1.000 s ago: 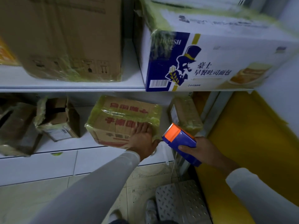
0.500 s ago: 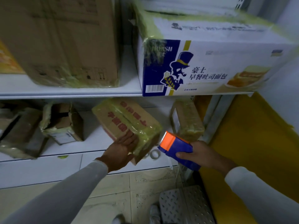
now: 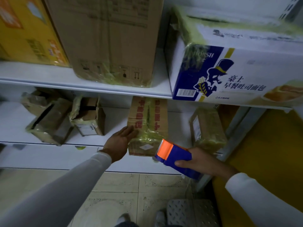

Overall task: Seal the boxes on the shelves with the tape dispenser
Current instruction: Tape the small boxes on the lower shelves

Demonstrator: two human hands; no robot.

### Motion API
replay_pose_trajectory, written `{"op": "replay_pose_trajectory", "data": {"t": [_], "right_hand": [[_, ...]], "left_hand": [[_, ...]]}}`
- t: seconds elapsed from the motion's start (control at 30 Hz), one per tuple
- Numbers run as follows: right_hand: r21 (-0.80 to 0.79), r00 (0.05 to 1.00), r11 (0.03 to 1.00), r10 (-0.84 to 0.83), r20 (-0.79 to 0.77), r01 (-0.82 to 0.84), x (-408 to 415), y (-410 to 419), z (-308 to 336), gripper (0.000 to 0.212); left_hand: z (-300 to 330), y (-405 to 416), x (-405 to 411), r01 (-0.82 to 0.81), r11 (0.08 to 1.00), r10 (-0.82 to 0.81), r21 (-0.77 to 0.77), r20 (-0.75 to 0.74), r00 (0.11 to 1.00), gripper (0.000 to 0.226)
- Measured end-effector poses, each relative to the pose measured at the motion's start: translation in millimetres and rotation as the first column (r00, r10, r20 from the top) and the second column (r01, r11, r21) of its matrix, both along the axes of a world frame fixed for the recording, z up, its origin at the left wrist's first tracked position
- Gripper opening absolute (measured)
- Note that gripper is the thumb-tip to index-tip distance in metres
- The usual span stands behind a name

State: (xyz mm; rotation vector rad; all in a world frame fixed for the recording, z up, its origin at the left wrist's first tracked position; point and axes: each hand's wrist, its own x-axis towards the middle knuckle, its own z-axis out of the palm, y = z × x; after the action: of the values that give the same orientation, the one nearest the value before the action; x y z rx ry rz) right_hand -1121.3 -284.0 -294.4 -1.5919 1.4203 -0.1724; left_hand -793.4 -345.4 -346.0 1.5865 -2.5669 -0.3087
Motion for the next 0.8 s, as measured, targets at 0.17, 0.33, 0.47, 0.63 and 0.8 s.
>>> {"op": "replay_pose_trajectory", "data": {"t": [0.17, 0.33, 0.47, 0.63, 0.8], "right_hand": [[0.018, 0.999, 1.000, 0.014, 0.041, -0.015, 19, -3, 7, 0.052], [0.010, 0.996, 0.996, 0.089, 0.018, -0.089, 41, -10, 8, 0.047], [0.016, 0.990, 0.990, 0.141, -0.024, -0.141, 57, -17, 12, 0.049], [0.009, 0.984, 0.984, 0.180, -0.014, -0.180, 72, -27, 15, 0.046], [0.012, 0.977, 0.977, 0.214, -0.024, -0.213, 81, -33, 13, 0.044]], "left_hand": [[7, 17, -2, 0.009, 0.997, -0.037, -0.077, -0.371, 0.928, 0.037], [21, 31, -2, 0.160, 0.947, 0.011, 0.280, -0.525, 0.851, 0.029], [29, 37, 0, 0.245, 0.875, 0.056, 0.419, -0.589, 0.807, 0.027], [35, 36, 7, 0.246, 0.820, 0.206, 0.517, -0.666, 0.717, 0.024], [39, 33, 18, 0.235, 0.795, 0.261, 0.559, -0.666, 0.699, 0.022]]}}
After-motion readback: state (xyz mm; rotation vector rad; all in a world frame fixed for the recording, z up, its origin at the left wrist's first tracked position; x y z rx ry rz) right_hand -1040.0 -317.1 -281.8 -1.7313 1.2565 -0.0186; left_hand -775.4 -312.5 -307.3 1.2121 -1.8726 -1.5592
